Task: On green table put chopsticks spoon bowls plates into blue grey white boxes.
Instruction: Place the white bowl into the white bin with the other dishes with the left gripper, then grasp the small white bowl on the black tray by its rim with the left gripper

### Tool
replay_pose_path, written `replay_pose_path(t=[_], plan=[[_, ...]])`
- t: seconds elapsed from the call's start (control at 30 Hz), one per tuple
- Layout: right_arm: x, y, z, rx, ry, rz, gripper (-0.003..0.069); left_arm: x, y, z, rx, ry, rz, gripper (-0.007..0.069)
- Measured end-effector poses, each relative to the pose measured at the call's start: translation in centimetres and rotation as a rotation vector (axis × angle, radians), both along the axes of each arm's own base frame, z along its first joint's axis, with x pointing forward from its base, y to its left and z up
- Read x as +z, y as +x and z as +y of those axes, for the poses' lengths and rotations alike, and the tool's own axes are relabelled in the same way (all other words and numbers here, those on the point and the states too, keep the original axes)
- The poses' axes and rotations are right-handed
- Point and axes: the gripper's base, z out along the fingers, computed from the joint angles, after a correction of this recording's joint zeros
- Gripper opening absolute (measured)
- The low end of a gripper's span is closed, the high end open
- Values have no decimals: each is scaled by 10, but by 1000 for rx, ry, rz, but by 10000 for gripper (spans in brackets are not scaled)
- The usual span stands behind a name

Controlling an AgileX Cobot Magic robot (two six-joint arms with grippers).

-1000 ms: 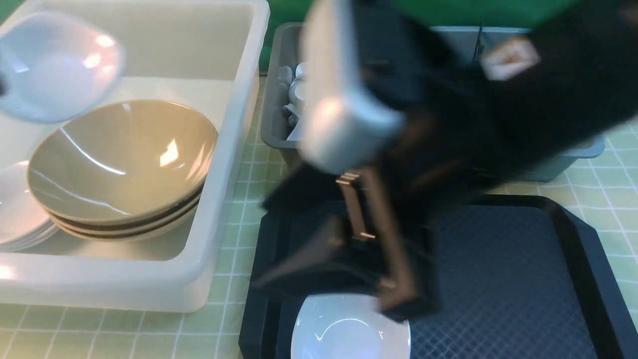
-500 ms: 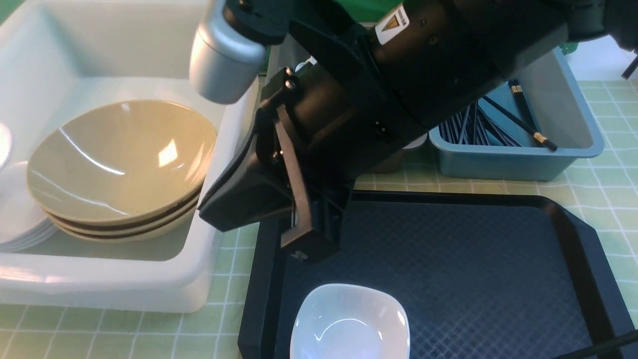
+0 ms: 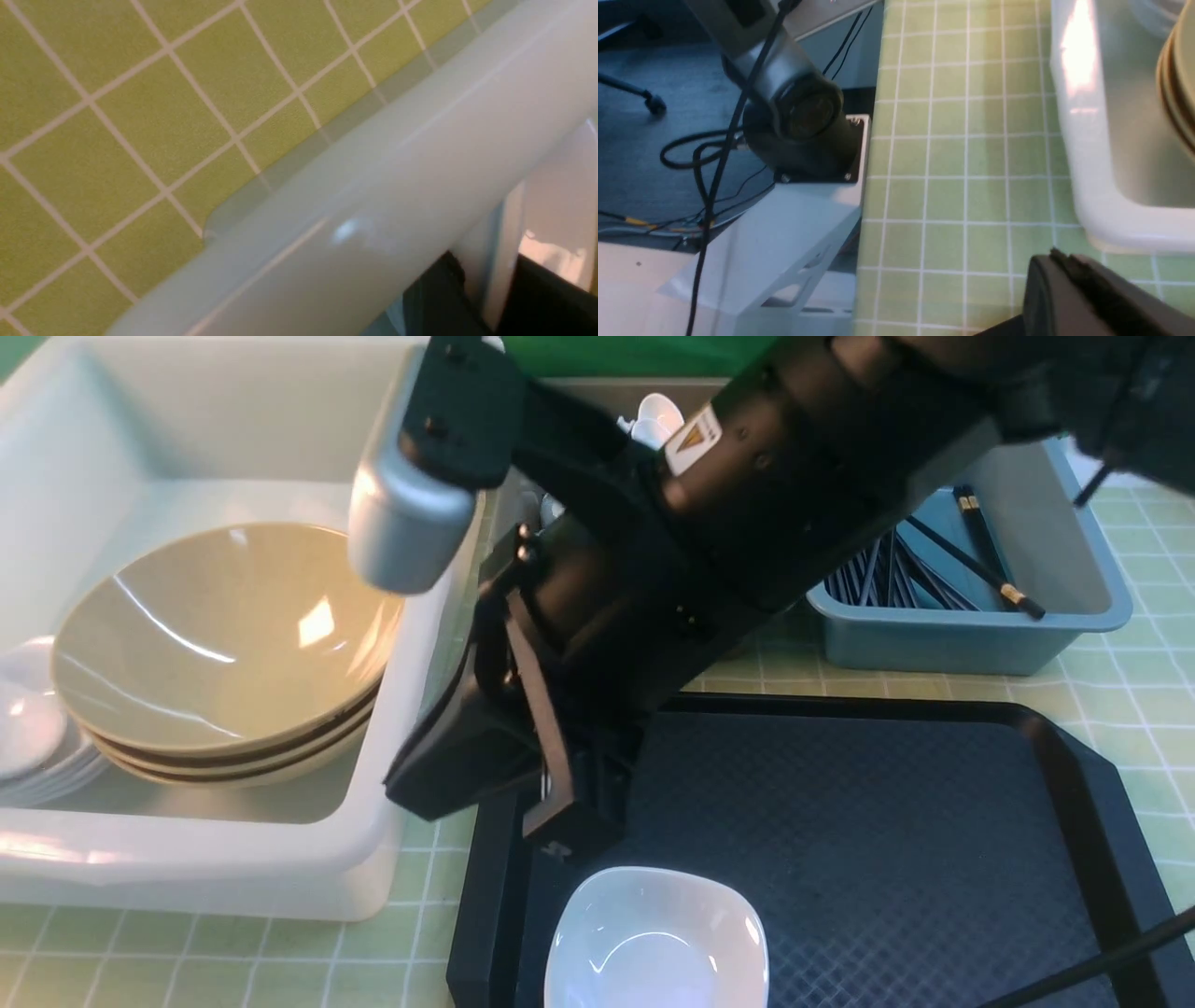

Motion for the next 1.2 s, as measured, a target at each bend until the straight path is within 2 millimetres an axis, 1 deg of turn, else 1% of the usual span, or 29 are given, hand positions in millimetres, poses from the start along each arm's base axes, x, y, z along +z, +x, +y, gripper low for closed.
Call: replay_pose_path(t=[0.07, 0.1, 0.13, 0.17, 0.2, 0.23, 0.27, 0.3, 0.33, 0.43, 0.47, 0.5, 0.57, 0.63, 0.7, 0.73, 0.77, 0.8, 0.83, 0.87, 0.9, 0.93, 1.0, 1.03, 1.07, 1.1, 1.13, 1.2], plan=[[-2, 0, 1, 6, -8, 8, 24, 0, 2, -2, -3, 17, 7, 165], [-2, 0, 1, 7, -9, 11, 24, 0, 4, -4, -9, 21, 5, 207], [-2, 0, 1, 7, -9, 12, 24, 1, 4, -4, -10, 23, 3, 216], [-2, 0, 1, 8, -9, 13, 24, 2, 6, -6, -18, 26, 0, 281], [-2, 0, 1, 10, -9, 15, 24, 2, 7, -6, -20, 26, -1, 325], [-2, 0, 1, 10, -9, 16, 24, 3, 7, -6, -19, 26, -5, 344], [-2, -1, 1, 12, -10, 18, 24, 5, 9, -8, -17, 22, -17, 408], [-2, -1, 0, 14, -11, 21, 24, 5, 9, -9, -16, 19, -22, 445], [-2, -1, 0, 15, -12, 24, 24, 7, 10, -10, -13, 14, -32, 506], [-1, -1, -2, 18, -17, 30, 24, 12, 9, -14, 3, -1, -55, 595], [1, 0, -6, 13, -15, 29, 24, 16, 8, -16, 4, 2, -63, 618], [5, 3, -13, -1, -12, 25, 24, 22, 5, -19, -2, 8, -70, 635], [13, 6, -26, -24, -8, 22, 24, 36, -2, -24, -10, 29, -93, 650], [22, 9, -43, -59, -2, 17, 25, 55, -8, -35, -39, 58, -137, 649], [33, 11, -62, -106, 9, 11, 26, 76, -10, -56, -128, 105, -209, 647], [38, 10, -71, -133, 17, 8, 25, 91, -11, -77, -220, 142, -264, 645], [41, 8, -78, -158, 21, 13, 25, 98, -11, -93, -294, 159, -295, 645], [40, 6, -83, -178, 17, 26, 25, 106, -10, -114, -396, 177, -329, 640], [39, 2, -89, -195, 13, 41, 25, 111, -9, -136, -506, 184, -355, 624], [38, -1, -93, -201, 12, 44, 27, 113, -9, -154, -593, 184, -370, 609], [35, -6, -97, -211, 6, 56, 27, 115, -9, -178, -705, 175, -380, 592], [28, -11, -100, -228, 0, 75, 27, 114, -11, -205, -832, 157, -382, 576], [18, -21, -107, -256, 0, 88, 27, 110, -16, -246, -1028, 130, -366, 547], [19, -23, -108, -258, 3, 85, 27, 109, -16, -246, -1029, 128, -362, 542], [12, -30, -113, -277, 4, 89, 29, 103, -21, -275, -1163, 114, -337, 523], [10, -34, -116, -285, 6, 86, 29, 98, -23, -287, -1222, 113, -313, 514], [9, -43, -122, -295, 16, 76, 31, 88, -24, -305, -1299, 104, -265, 500], [8, -51, -127, -302, 23, 68, 34, 74, -26, -326, -1392, 104, -194, 500]])
